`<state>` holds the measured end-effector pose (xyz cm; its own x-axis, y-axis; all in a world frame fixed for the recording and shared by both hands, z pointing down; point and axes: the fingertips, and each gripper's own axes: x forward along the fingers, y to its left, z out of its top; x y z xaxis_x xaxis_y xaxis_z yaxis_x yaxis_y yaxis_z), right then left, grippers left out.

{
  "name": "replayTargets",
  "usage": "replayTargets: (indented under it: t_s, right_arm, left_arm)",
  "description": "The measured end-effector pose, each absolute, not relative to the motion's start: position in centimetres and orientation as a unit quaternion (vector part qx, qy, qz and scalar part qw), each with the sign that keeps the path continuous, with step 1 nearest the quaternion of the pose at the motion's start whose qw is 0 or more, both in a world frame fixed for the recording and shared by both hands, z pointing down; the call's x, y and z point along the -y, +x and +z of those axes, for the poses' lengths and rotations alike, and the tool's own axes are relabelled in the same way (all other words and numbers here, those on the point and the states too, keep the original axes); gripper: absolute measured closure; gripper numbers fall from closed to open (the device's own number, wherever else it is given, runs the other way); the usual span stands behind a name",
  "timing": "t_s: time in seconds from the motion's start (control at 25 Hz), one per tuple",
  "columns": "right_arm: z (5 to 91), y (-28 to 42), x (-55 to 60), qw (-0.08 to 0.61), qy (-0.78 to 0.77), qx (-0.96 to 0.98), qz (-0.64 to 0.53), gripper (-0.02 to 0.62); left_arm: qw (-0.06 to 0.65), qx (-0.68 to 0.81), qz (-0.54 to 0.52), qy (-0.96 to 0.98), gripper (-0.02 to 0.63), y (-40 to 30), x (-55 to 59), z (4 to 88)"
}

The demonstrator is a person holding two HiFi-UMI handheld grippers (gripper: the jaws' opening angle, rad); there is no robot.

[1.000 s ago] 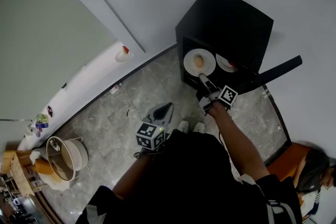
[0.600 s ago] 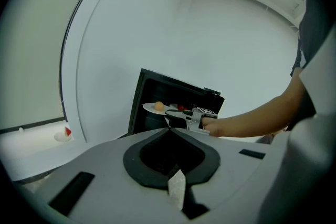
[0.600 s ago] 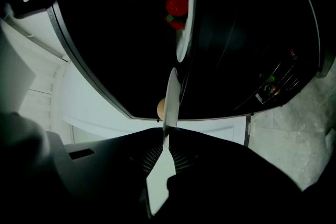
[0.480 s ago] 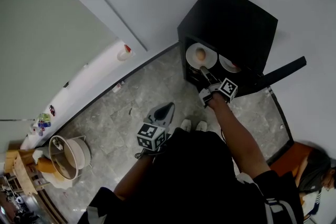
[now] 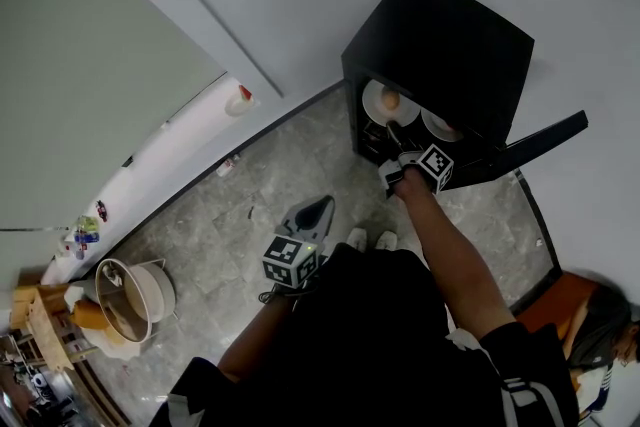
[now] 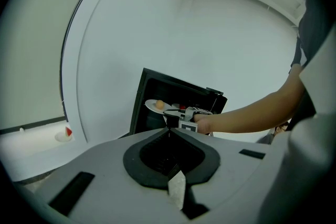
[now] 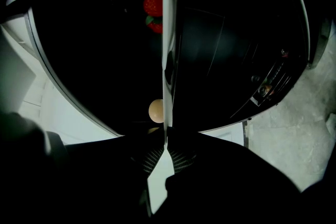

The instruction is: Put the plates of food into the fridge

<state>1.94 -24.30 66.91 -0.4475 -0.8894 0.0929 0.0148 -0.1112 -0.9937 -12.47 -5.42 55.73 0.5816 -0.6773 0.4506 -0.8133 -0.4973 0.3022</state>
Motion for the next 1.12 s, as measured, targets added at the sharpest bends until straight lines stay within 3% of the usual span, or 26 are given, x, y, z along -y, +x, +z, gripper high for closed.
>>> replayTargets:
  t_s: [1.12]
  right_arm:
    - [67.2,4.0,28.1,0.388,-0.449,-0.495,-0.635,0.561]
  left_arm:
    - [0.258,0.435,0.134,0.852,0.584,-13.2,5.9,56.2]
